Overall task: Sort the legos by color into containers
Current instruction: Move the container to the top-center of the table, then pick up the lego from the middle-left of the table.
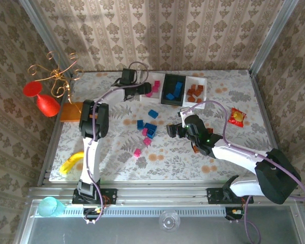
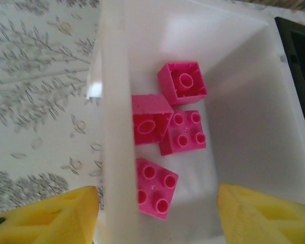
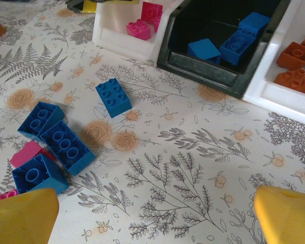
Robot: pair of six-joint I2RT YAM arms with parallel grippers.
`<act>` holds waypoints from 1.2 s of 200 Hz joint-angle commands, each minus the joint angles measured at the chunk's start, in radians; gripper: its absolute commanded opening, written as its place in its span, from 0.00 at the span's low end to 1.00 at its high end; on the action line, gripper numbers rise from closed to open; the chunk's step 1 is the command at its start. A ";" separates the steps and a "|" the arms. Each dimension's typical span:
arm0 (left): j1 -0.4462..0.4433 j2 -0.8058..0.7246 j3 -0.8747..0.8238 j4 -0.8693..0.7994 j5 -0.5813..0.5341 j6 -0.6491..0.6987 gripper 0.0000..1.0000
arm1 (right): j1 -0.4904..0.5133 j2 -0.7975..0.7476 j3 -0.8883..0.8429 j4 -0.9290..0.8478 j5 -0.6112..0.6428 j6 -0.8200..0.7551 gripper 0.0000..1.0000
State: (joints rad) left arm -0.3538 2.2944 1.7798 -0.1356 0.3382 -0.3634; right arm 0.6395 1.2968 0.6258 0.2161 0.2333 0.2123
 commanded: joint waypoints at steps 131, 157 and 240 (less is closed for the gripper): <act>-0.179 -0.756 -0.958 0.103 -0.298 0.023 0.73 | 0.002 0.029 0.040 -0.034 0.039 -0.008 1.00; -0.268 -0.946 -1.074 -0.070 -0.333 0.036 0.75 | 0.002 0.048 0.045 -0.034 0.043 -0.010 1.00; -0.492 -1.051 -1.161 -0.257 -0.325 -0.059 0.72 | 0.003 0.005 -0.013 0.096 -0.302 -0.122 1.00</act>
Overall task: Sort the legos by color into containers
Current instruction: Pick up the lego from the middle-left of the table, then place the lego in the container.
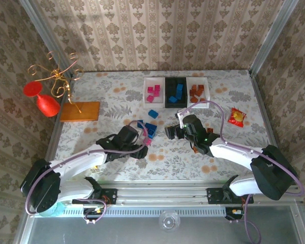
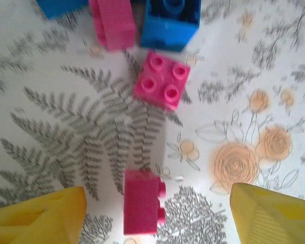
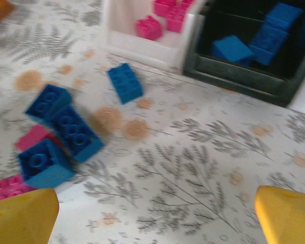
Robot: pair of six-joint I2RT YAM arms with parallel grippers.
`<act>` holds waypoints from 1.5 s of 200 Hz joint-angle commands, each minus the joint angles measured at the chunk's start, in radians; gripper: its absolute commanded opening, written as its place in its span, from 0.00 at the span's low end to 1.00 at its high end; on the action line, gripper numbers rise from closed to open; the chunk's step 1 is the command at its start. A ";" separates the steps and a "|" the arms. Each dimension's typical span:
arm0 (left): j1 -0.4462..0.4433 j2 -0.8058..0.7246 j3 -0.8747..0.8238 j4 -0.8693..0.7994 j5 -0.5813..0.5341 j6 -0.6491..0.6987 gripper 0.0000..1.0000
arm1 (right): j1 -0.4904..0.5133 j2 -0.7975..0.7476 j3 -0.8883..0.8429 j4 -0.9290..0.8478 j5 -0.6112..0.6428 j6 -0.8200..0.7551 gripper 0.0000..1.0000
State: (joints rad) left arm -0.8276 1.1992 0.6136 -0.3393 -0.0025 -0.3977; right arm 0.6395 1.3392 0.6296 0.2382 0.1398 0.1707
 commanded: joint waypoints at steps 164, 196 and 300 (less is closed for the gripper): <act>0.059 0.085 0.040 0.342 -0.151 -0.001 0.24 | 0.003 -0.054 -0.044 0.136 -0.330 -0.094 1.00; 0.146 0.307 0.316 0.372 -0.140 0.133 0.25 | 0.003 -0.077 -0.055 0.123 -0.147 -0.048 1.00; 0.280 0.943 1.091 0.241 0.009 0.232 0.51 | 0.003 -0.178 -0.111 0.138 0.034 -0.028 1.00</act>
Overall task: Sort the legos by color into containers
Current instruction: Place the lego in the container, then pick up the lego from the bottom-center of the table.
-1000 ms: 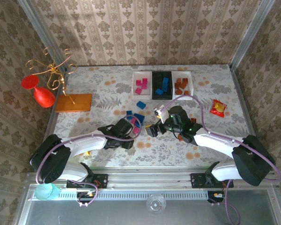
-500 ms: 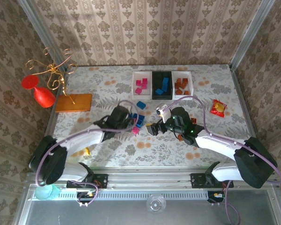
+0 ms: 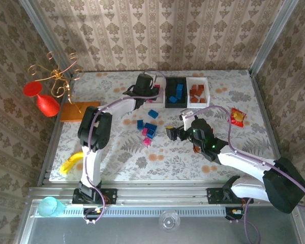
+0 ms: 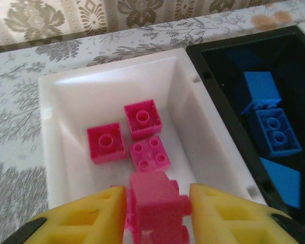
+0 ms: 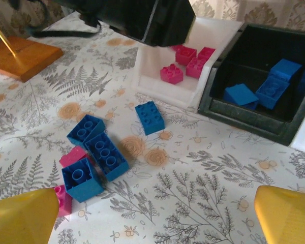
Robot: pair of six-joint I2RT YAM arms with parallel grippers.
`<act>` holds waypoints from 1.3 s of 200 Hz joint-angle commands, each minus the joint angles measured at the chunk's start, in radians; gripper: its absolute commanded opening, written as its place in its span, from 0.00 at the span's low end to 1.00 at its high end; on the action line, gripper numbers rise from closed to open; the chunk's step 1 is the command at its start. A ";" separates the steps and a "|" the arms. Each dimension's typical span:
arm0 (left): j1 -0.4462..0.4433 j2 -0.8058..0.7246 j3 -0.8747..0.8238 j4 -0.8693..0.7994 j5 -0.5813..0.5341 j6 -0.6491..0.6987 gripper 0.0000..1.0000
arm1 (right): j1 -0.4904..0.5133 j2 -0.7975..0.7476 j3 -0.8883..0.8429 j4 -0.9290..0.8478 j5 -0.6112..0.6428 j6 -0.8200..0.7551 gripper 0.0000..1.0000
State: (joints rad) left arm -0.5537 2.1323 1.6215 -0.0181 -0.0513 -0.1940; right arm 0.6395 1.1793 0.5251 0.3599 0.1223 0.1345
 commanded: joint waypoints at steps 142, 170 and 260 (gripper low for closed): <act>0.021 -0.815 -0.836 0.010 0.381 -0.068 0.87 | -0.039 0.195 0.256 -0.469 0.277 0.156 1.00; 0.013 -0.811 -0.964 0.283 0.521 -0.129 0.90 | -0.040 0.144 0.245 -0.729 0.234 0.278 1.00; -0.042 -0.723 -1.066 0.587 0.702 -0.192 0.91 | -0.018 0.191 0.163 -0.869 0.108 0.443 0.75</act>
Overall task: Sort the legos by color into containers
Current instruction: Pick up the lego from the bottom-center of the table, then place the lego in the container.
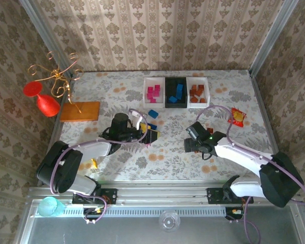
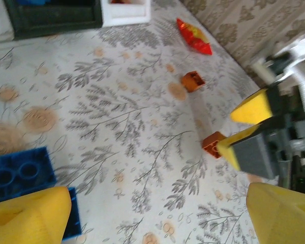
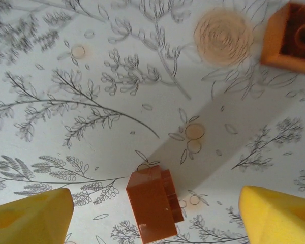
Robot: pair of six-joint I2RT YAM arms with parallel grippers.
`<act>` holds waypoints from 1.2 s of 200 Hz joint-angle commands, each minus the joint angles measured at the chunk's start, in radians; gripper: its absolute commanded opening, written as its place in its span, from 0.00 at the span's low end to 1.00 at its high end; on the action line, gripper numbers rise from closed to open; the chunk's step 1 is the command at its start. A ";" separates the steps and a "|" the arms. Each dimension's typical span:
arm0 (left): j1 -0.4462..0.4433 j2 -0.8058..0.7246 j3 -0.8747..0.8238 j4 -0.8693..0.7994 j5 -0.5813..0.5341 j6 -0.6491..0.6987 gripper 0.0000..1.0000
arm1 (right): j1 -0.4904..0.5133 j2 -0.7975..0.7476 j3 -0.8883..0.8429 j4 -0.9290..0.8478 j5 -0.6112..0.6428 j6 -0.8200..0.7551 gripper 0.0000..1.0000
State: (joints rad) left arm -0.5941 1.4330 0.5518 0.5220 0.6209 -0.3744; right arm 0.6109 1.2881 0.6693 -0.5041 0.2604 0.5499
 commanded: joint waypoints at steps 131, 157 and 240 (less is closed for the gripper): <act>-0.014 -0.057 0.013 -0.070 -0.090 0.024 0.91 | -0.028 0.117 0.147 0.253 -0.007 -0.109 0.28; -0.017 -0.059 0.014 -0.079 -0.101 0.028 0.91 | -0.184 0.175 0.228 0.395 -0.018 -0.137 0.28; -0.027 -0.063 0.013 -0.095 -0.130 0.046 0.91 | -0.415 0.650 0.716 0.364 0.051 -0.187 0.32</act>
State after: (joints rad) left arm -0.6140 1.3972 0.5522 0.4412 0.5026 -0.3607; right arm 0.2192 1.8397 1.2869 -0.0933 0.2562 0.3962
